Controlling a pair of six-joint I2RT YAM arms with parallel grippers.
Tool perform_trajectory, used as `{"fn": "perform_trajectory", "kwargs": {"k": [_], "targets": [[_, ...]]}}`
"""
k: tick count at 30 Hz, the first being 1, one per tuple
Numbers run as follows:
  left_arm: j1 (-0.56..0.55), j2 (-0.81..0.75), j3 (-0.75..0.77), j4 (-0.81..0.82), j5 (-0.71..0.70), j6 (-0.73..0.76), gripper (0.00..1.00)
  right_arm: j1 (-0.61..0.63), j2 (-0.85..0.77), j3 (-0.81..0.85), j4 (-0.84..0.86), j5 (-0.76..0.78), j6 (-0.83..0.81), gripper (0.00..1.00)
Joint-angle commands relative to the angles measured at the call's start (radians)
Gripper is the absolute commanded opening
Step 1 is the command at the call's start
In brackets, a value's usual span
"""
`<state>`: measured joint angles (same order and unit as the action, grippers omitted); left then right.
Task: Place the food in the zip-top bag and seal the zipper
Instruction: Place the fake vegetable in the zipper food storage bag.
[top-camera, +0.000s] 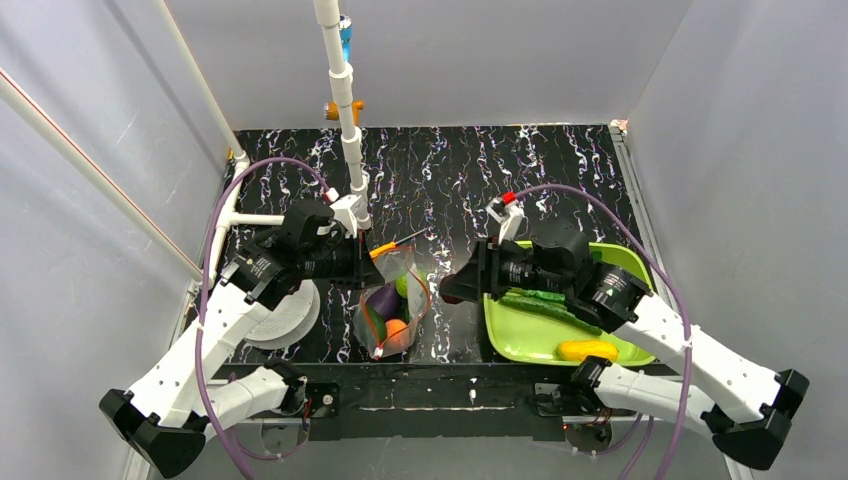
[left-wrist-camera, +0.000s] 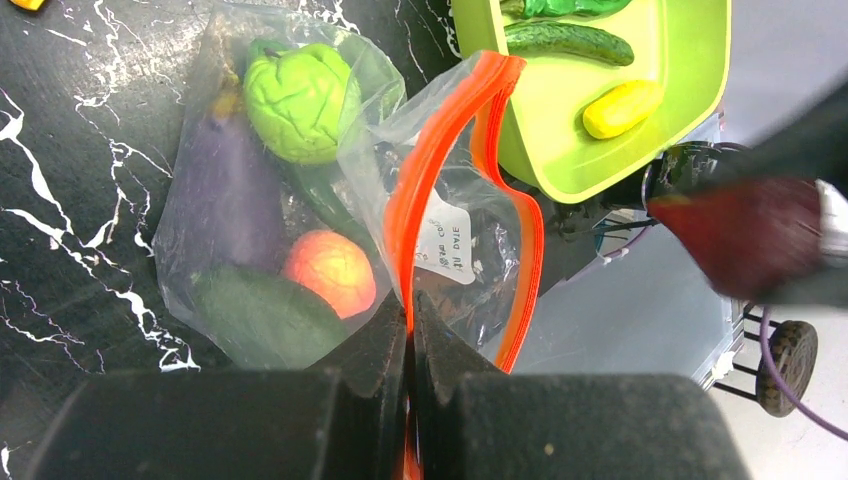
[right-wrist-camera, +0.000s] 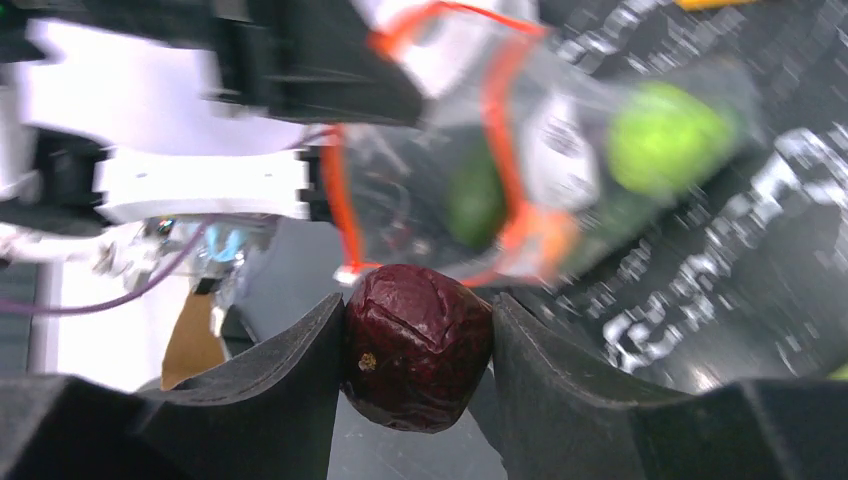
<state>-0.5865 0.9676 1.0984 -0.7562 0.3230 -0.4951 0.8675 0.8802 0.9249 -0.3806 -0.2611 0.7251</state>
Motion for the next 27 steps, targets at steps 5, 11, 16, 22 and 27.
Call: {"fn": "perform_trajectory", "kwargs": {"k": [5, 11, 16, 22, 27], "targets": [[0.001, -0.005, 0.0, -0.002, 0.013, 0.001, 0.0, 0.235, 0.213, 0.23, 0.152, 0.015, -0.101, 0.31], [0.001, -0.015, 0.004, -0.009, 0.001, 0.004, 0.0, 0.336, 0.36, 0.318, 0.093, 0.113, -0.138, 0.37], [0.001, -0.031, -0.022, 0.01, 0.008, -0.006, 0.0, 0.352, 0.419, 0.355, 0.002, 0.23, -0.149, 0.45], [0.001, -0.027, -0.022, 0.023, 0.025, -0.019, 0.0, 0.352, 0.456, 0.391, -0.065, 0.342, -0.146, 0.71], [0.002, -0.023, -0.004, 0.008, 0.032, -0.017, 0.0, 0.352, 0.486, 0.437, -0.116, 0.378, -0.148, 0.92]]}}
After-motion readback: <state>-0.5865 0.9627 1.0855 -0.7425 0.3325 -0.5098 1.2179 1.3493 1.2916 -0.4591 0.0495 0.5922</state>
